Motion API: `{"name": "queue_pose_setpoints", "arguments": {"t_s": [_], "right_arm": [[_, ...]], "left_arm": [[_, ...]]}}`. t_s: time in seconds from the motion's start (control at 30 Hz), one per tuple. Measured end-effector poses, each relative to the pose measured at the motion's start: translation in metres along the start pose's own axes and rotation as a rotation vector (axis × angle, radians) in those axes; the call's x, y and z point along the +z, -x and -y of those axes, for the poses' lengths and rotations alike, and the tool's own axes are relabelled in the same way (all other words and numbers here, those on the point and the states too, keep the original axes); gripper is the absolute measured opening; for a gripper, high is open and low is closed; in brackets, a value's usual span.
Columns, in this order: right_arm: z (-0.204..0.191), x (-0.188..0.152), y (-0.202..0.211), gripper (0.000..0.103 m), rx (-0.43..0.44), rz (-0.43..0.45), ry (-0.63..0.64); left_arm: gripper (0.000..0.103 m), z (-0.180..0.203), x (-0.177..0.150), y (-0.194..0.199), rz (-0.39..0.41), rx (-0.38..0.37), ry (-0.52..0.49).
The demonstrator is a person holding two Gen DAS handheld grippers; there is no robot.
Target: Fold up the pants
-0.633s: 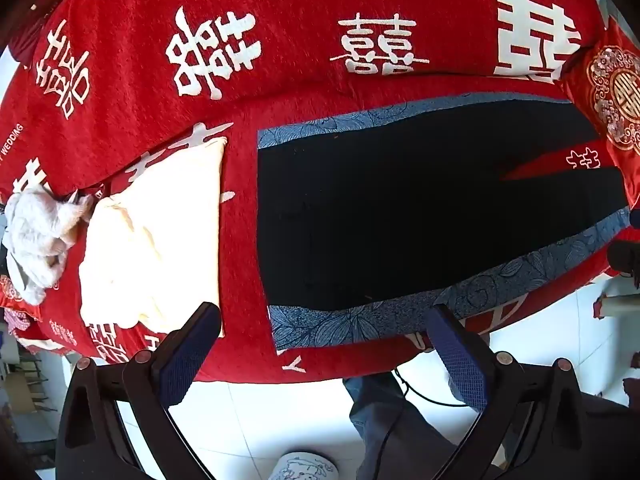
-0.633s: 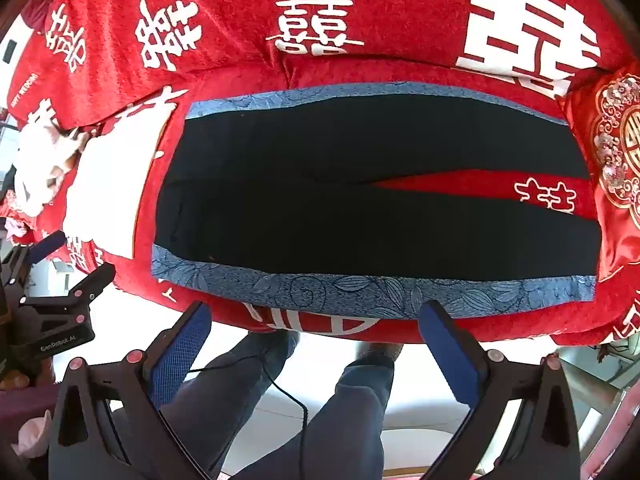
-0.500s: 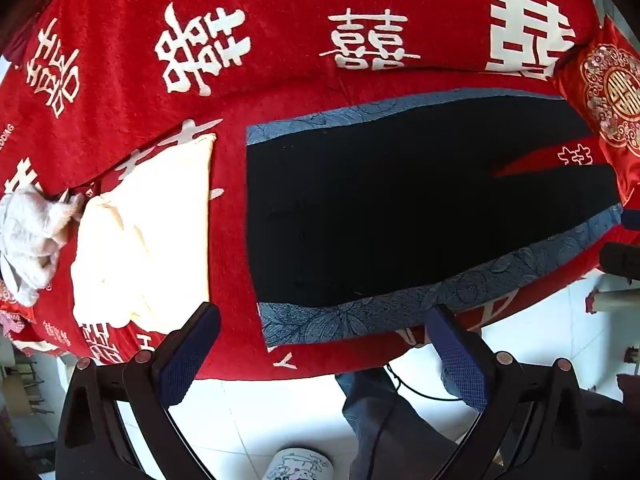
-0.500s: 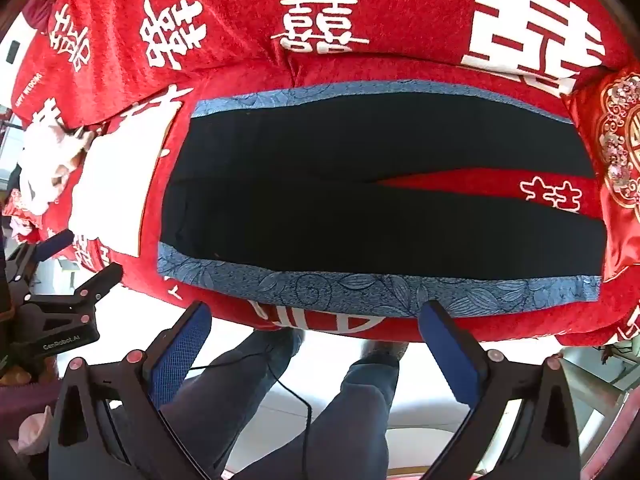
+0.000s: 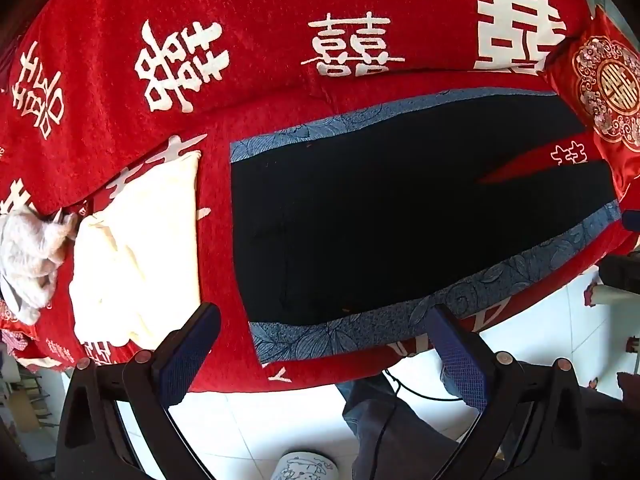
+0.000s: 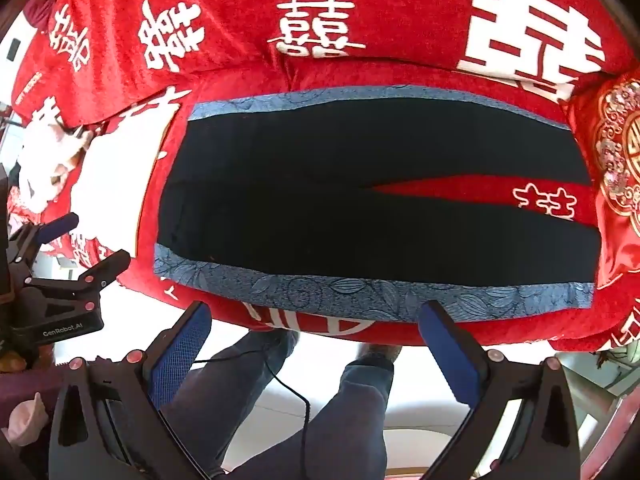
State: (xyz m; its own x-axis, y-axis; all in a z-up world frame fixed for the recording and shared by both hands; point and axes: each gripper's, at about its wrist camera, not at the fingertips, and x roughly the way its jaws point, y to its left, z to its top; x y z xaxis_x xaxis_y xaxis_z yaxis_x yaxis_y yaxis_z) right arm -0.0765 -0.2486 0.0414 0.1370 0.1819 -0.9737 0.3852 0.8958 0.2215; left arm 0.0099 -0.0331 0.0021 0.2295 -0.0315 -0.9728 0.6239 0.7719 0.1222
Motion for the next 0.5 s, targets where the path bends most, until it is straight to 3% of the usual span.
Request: {"name": "queue_pose_setpoints", "arguments": {"t_s": [0.27,0.5], "right_arm": [[0.011,0.0,0.007,0.103,-0.024,0.004,-0.039],[0.018,-0.002,0.01,0.103,-0.04,0.003,-0.057]], "left_arm": [[0.103,-0.003,0.01,0.0,0.001,0.008,0.037],[0.103,0.007,0.015,0.0,0.001,0.014,-0.008]]}}
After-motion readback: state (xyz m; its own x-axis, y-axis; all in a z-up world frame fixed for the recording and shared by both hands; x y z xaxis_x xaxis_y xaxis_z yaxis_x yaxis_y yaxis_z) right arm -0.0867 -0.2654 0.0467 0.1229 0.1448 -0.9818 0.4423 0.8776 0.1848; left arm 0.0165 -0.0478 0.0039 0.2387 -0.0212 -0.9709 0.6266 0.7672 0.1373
